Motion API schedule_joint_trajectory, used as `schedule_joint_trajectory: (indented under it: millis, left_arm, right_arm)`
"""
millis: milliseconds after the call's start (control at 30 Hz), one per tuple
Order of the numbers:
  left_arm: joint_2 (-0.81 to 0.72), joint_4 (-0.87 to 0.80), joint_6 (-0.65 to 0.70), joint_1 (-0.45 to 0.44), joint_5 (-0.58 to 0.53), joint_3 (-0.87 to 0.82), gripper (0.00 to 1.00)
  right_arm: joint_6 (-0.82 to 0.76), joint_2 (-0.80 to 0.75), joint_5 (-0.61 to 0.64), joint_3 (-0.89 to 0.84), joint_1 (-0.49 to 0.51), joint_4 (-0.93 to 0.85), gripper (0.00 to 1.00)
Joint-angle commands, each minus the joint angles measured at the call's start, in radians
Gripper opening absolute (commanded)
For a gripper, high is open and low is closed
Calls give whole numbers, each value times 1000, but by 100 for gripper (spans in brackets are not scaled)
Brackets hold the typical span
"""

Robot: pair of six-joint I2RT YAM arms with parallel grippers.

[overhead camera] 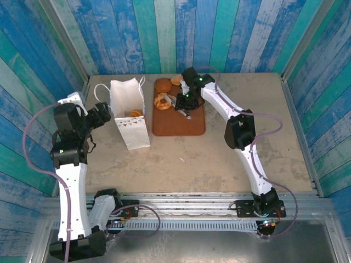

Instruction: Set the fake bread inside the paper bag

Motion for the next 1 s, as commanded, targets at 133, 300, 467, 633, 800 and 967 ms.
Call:
schedule_joint_trajectory:
  millis: [133,300,467,633,800,967]
  left_arm:
    - [-8,-37,16,0,-25,37,94]
    - [-17,-56,17,0,-36,54,94]
    - [-23,-85,5,0,-49,77,94]
    - [-24,-104,-15,0,-46,96,94]
    - [-27,-103,-52,0,-22,95,94]
    - [-13,-98,-83,0,0,68,94]
  right_arm:
    - [-22,-81,32,-45,3,4,35]
    - [-28,-143,42,-95,1,3,31]
    - [-33,-224,47,-168,0,3,30]
    - [-42,-342,77,-276,0,4,29]
    - [-41,-488,103,-389,1,4,29]
    - [-29,-650,126,-493,2,3,29]
